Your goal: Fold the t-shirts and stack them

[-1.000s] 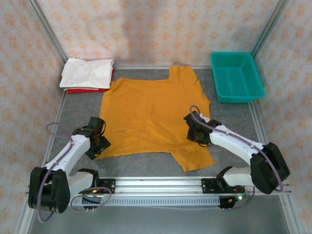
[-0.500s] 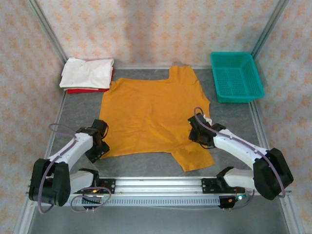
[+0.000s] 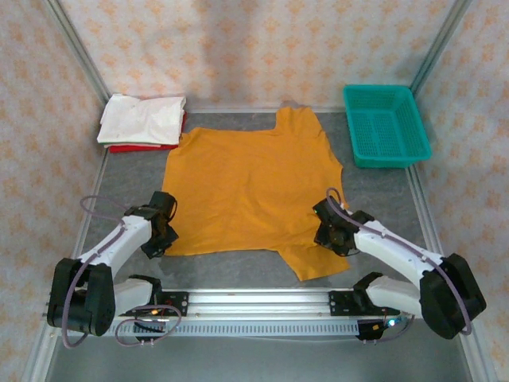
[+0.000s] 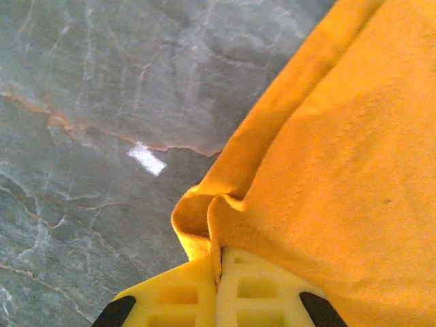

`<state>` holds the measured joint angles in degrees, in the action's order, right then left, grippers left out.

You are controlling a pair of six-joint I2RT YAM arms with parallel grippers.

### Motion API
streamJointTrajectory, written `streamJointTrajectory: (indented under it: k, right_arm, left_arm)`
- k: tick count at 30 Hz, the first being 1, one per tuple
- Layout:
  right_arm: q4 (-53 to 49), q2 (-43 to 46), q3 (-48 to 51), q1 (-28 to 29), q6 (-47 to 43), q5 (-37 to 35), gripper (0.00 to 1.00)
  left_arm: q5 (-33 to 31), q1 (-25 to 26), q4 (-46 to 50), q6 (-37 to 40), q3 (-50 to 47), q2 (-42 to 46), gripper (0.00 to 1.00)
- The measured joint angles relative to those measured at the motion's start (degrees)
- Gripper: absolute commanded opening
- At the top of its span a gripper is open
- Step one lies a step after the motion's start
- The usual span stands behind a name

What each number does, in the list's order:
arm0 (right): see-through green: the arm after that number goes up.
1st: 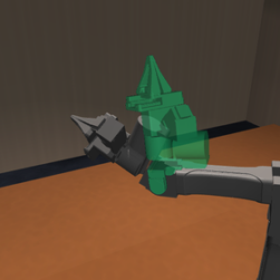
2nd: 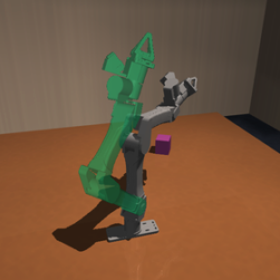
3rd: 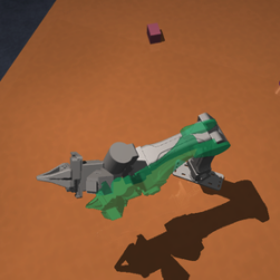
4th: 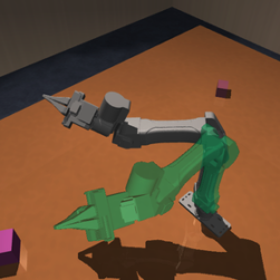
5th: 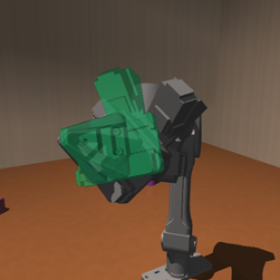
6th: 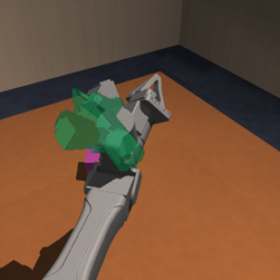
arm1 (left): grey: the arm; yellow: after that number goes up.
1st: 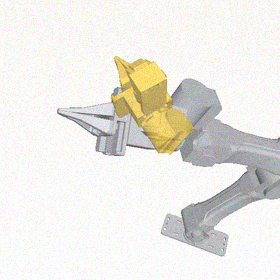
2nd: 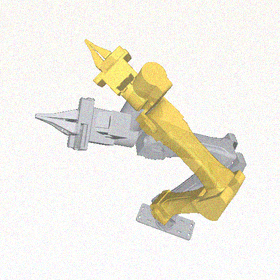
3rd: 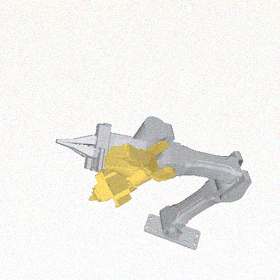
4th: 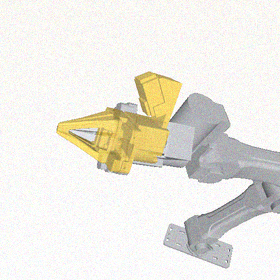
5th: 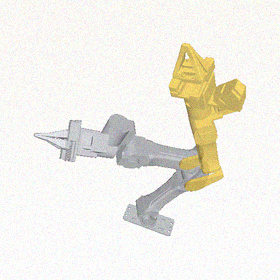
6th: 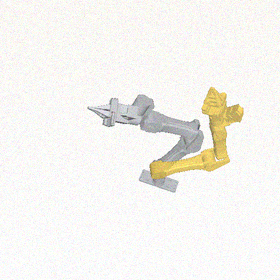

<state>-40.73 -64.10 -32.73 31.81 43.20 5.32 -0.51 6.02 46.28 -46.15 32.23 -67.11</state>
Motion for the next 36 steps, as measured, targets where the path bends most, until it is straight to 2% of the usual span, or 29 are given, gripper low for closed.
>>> streamJointTrajectory:
  k: [10, 12, 14, 19, 23, 26, 30, 36]
  right_arm:
    - [-18.1, 9.4, -1.9, 2.1, 9.4, 2.9, 0.48]
    - [-19.4, 10.6, -1.2, 2.2, 11.1, 3.7, 0.50]
    - [-19.7, 10.7, 0.0, 2.6, 13.1, 4.8, 0.57]
    - [-18.2, 10.0, 3.6, 3.8, 16.9, 7.0, 0.62]
    - [-14.7, 8.6, 4.4, 4.0, 18.6, 7.4, 0.55]
    - [-12.3, 7.8, 4.7, 4.0, 19.5, 7.0, 0.46]
    - [-9.8, 7.4, 4.8, 4.0, 20.3, 5.9, 0.25]
    - [-11.8, 8.9, 3.8, 4.0, 20.4, 2.6, 0.02]
  left_arm:
    - [0.9, 0.0, -2.7, 1.1, 0.0, 2.6, 0.00]
    - [1.7, 0.0, -3.5, 1.2, -0.5, 2.6, 0.00]
    - [2.1, 0.0, -4.0, 1.2, -1.2, 2.9, 0.00]
    - [3.2, 0.0, -4.5, 1.2, -2.3, 4.0, 0.00]
    - [3.3, 0.0, -4.6, 1.2, -2.6, 5.6, 0.00]
    - [3.3, 0.0, -4.9, 1.2, -3.2, 6.9, 0.00]
    - [3.5, 0.0, -5.0, 1.2, -4.3, 7.1, 0.00]
    - [3.5, 0.0, -5.0, 1.0, -4.4, 8.0, 0.00]
